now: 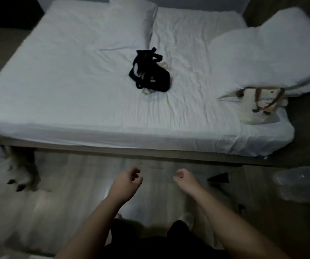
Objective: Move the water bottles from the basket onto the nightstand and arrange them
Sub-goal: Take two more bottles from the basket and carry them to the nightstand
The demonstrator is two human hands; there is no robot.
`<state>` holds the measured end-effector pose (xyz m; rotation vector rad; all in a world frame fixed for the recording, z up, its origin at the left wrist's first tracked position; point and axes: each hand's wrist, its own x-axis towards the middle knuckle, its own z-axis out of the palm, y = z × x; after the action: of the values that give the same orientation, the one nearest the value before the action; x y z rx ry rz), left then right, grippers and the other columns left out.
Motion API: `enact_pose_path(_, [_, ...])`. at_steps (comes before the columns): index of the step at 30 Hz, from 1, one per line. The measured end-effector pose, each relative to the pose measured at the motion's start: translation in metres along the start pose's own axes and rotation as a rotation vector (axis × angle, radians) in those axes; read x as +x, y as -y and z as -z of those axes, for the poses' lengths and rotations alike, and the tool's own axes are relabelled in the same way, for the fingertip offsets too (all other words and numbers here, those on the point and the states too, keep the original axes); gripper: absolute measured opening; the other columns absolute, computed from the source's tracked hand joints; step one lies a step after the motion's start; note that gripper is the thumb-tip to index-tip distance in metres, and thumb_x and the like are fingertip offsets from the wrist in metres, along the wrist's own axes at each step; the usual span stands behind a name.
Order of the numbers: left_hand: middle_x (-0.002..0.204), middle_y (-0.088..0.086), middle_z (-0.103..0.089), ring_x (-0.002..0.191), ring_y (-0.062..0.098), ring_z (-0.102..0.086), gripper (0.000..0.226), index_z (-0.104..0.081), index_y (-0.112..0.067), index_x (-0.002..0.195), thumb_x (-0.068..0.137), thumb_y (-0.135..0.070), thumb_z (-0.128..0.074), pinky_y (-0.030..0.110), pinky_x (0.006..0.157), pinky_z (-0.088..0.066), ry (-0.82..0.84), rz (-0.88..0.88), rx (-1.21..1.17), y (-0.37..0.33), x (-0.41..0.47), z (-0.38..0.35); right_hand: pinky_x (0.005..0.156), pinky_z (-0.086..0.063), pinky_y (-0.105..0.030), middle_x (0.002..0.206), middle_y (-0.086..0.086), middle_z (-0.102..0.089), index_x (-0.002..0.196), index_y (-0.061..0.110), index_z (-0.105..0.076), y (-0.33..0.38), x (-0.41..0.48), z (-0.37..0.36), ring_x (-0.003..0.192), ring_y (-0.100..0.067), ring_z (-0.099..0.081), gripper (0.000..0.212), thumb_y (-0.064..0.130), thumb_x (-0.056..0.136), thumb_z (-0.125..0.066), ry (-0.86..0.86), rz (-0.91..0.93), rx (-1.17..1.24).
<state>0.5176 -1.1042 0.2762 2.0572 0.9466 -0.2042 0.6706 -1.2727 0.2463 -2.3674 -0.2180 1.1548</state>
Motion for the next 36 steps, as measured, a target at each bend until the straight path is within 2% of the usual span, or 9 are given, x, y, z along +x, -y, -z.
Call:
enact_pose_path(2, [0.100, -0.002, -0.065, 0.091, 0.014, -0.061, 0.030, -0.060, -0.019, 0.116, 0.088, -0.029, -0.060, 0.026, 0.077, -0.045, -0.025, 0.057, -0.029, 0.044, -0.005, 0.040, 0.095, -0.042, -0.027, 0.127, -0.013, -0.060, 0.127, 0.004, -0.053, 0.043, -0.005, -0.046, 0.118, -0.026, -0.056, 0.039, 0.020, 0.091, -0.059, 0.031, 0.033, -0.030])
enact_pose_path(7, [0.097, -0.001, -0.065, 0.089, 0.017, -0.062, 0.029, -0.061, -0.018, 0.113, 0.086, -0.028, -0.062, 0.033, 0.084, -0.052, -0.151, 0.174, -0.104, 0.143, -0.018, 0.132, 0.086, -0.042, -0.024, 0.124, -0.015, -0.060, 0.127, 0.006, -0.053, 0.148, -0.022, -0.155, 0.114, -0.027, -0.058, 0.039, 0.017, 0.090, -0.059, 0.173, 0.158, -0.086])
enact_pose_path(11, [0.094, -0.001, -0.063, 0.088, 0.017, -0.060, 0.029, -0.061, -0.016, 0.113, 0.087, -0.027, -0.061, 0.033, 0.083, -0.051, -0.218, 0.230, -0.176, 0.195, -0.028, 0.177, 0.088, -0.042, -0.024, 0.121, -0.013, -0.061, 0.128, 0.008, -0.053, 0.215, -0.032, -0.206, 0.114, -0.026, -0.058, 0.038, 0.017, 0.091, -0.058, 0.226, 0.253, -0.164])
enact_pose_path(15, [0.092, -0.002, -0.063, 0.086, 0.018, -0.061, 0.028, -0.061, -0.014, 0.112, 0.086, -0.025, -0.061, 0.033, 0.083, -0.051, -0.265, 0.275, -0.251, 0.230, -0.031, 0.198, 0.079, -0.037, -0.018, 0.123, -0.010, -0.061, 0.129, 0.010, -0.052, 0.259, -0.033, -0.242, 0.111, -0.023, -0.058, 0.040, 0.019, 0.091, -0.058, 0.253, 0.302, -0.252])
enact_pose_path(22, [0.091, -0.002, -0.064, 0.083, 0.016, -0.059, 0.023, -0.063, -0.016, 0.108, 0.086, -0.023, -0.061, 0.026, 0.075, -0.043, -0.359, 0.322, -0.303, 0.278, -0.018, 0.247, 0.085, -0.037, -0.020, 0.121, -0.010, -0.062, 0.129, 0.011, -0.053, 0.322, -0.018, -0.295, 0.113, -0.022, -0.058, 0.040, 0.018, 0.090, -0.058, 0.285, 0.357, -0.335])
enact_pose_path(26, [0.089, -0.004, -0.063, 0.083, 0.017, -0.060, 0.025, -0.063, -0.017, 0.108, 0.085, -0.023, -0.062, 0.031, 0.081, -0.049, -0.379, 0.350, -0.326, 0.318, 0.006, 0.289, 0.084, -0.037, -0.020, 0.120, -0.007, -0.062, 0.128, 0.013, -0.053, 0.373, 0.002, -0.334, 0.112, -0.021, -0.058, 0.040, 0.022, 0.089, -0.058, 0.320, 0.389, -0.389])
enact_pose_path(31, [0.087, -0.006, -0.061, 0.082, 0.015, -0.060, 0.023, -0.063, -0.019, 0.107, 0.085, -0.024, -0.061, 0.032, 0.082, -0.050, -0.387, 0.413, -0.315, 0.381, 0.046, 0.354, 0.083, -0.035, -0.017, 0.121, -0.010, -0.061, 0.130, 0.010, -0.051, 0.454, 0.037, -0.397, 0.114, -0.023, -0.057, 0.040, 0.019, 0.091, -0.055, 0.386, 0.413, -0.456])
enact_pose_path(33, [0.086, -0.007, -0.060, 0.082, 0.016, -0.060, 0.023, -0.063, -0.020, 0.106, 0.084, -0.025, -0.061, 0.035, 0.085, -0.051, -0.376, 0.454, -0.317, 0.406, 0.055, 0.382, 0.088, -0.037, -0.020, 0.123, -0.010, -0.060, 0.130, 0.010, -0.051, 0.492, 0.045, -0.420, 0.116, -0.024, -0.056, 0.040, 0.018, 0.091, -0.053, 0.415, 0.411, -0.488])
enact_pose_path(36, [0.089, -0.006, -0.061, 0.080, 0.015, -0.059, 0.021, -0.063, -0.019, 0.105, 0.084, -0.024, -0.062, 0.031, 0.082, -0.049, -0.398, 0.502, -0.319, 0.440, 0.065, 0.421, 0.098, -0.039, -0.027, 0.128, -0.012, -0.058, 0.131, 0.006, -0.050, 0.550, 0.048, -0.455, 0.120, -0.027, -0.054, 0.042, 0.016, 0.091, -0.051, 0.471, 0.472, -0.604])
